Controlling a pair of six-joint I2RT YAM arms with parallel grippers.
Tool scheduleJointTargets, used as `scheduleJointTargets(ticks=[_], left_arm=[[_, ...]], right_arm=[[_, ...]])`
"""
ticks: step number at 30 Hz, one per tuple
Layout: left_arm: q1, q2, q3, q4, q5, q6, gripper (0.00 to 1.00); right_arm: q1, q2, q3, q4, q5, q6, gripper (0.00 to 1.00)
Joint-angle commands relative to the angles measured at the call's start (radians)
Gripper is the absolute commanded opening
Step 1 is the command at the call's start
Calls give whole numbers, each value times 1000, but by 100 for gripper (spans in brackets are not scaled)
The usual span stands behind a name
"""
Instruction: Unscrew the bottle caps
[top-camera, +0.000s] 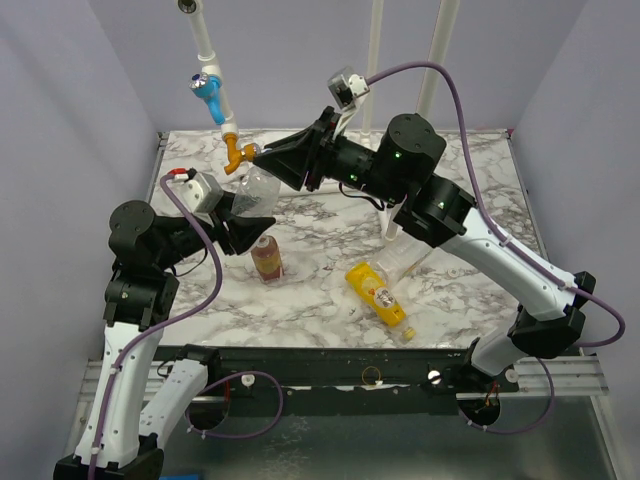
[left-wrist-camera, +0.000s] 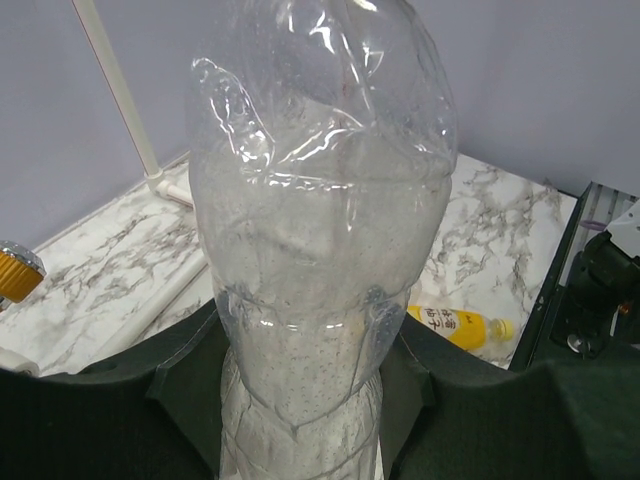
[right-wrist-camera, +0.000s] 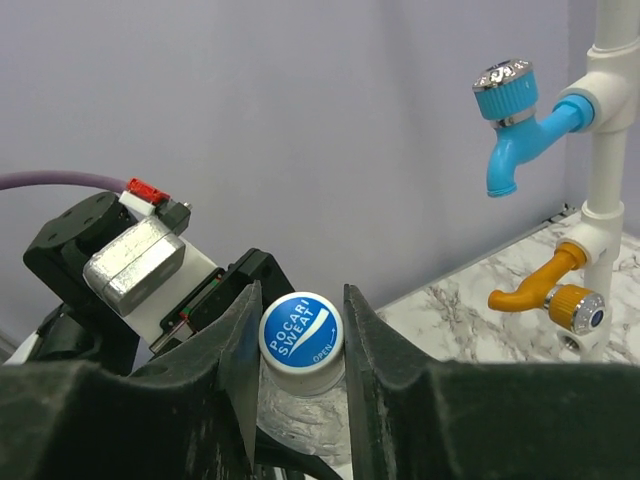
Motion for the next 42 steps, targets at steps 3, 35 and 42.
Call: scheduleJointTargets(ticks=[3,35,42], left_arm=[[1,16,33,21,56,-65,0],[1,-5,-11,27,-79,40,0],[1,-13,-21,32,-85,73,0]], right_arm=[[7,-43,-34,37,-128,-79,9],[-6,-20,94,-116,150,-47,97],[-6,43,110,-107,130,-8,87]])
